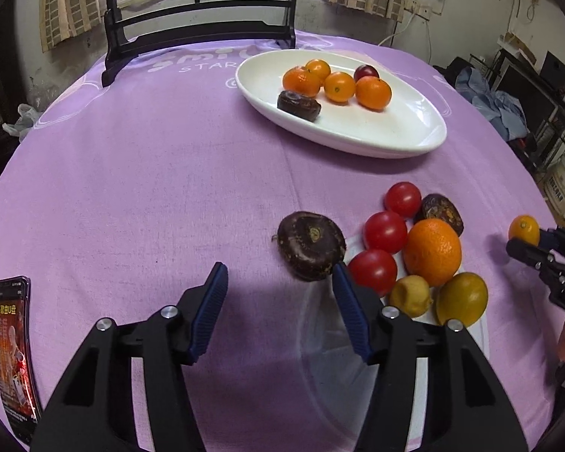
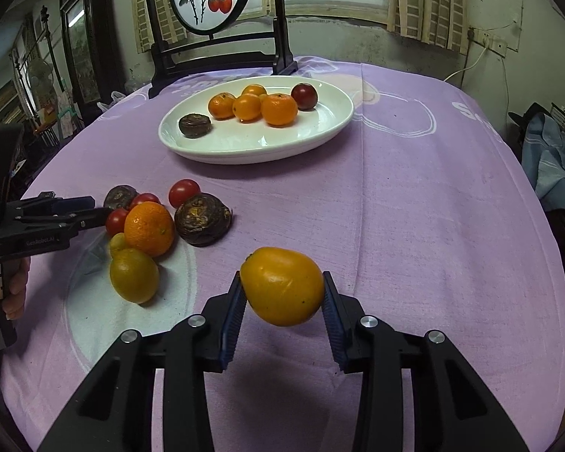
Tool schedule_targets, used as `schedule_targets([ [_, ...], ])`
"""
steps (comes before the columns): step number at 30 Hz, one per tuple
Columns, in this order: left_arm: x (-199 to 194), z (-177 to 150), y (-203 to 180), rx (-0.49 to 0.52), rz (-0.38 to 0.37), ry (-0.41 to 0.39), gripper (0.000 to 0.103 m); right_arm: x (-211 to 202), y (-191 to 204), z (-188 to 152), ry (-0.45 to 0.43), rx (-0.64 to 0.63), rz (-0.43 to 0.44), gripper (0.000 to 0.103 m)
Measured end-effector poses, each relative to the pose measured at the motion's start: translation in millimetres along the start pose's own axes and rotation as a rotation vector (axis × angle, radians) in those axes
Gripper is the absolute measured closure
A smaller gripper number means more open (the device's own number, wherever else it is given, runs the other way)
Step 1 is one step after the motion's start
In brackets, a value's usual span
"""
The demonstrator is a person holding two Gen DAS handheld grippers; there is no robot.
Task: Organize fruits
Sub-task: 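Carry the dark brown fruit in the left tool while the right tool carries the yellow mango to the plate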
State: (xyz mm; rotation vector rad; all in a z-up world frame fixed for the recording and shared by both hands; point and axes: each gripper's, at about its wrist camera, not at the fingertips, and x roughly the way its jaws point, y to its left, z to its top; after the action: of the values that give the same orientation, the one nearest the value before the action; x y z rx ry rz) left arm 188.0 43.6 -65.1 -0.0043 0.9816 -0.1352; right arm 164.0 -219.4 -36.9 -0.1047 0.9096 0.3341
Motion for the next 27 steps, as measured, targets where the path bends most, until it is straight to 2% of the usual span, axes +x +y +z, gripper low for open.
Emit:
schedule_targets([
  [4, 7, -2, -13, 0.065, 0.032, 0.008, 0.049, 0, 0, -1, -0.001, 0.000, 0.007, 0.063],
  [10, 17, 11, -20, 0.079, 0.026, 0.010, 0.055, 0, 1, -1, 0.000, 0.001, 0.013, 0.063],
  [11, 18, 12, -22, 0.083, 0.024, 0.008, 0.060, 1, 1, -1, 0.001, 0.001, 0.013, 0.063],
  [17, 19, 15, -24, 0.080, 0.024, -0.003, 0.061, 1, -1, 0, 0.003, 0.008, 0.016, 0.063],
  [22, -2, 18, -20, 0.056, 0.013, -0.036, 0.061, -6, 3, 3, -0.010, 0.005, 0.034, 0.063],
  [27, -32, 39, -27, 0.055, -0.020, -0.104, 0.061, -22, 15, 27, -0.051, -0.027, 0.069, 0.063],
])
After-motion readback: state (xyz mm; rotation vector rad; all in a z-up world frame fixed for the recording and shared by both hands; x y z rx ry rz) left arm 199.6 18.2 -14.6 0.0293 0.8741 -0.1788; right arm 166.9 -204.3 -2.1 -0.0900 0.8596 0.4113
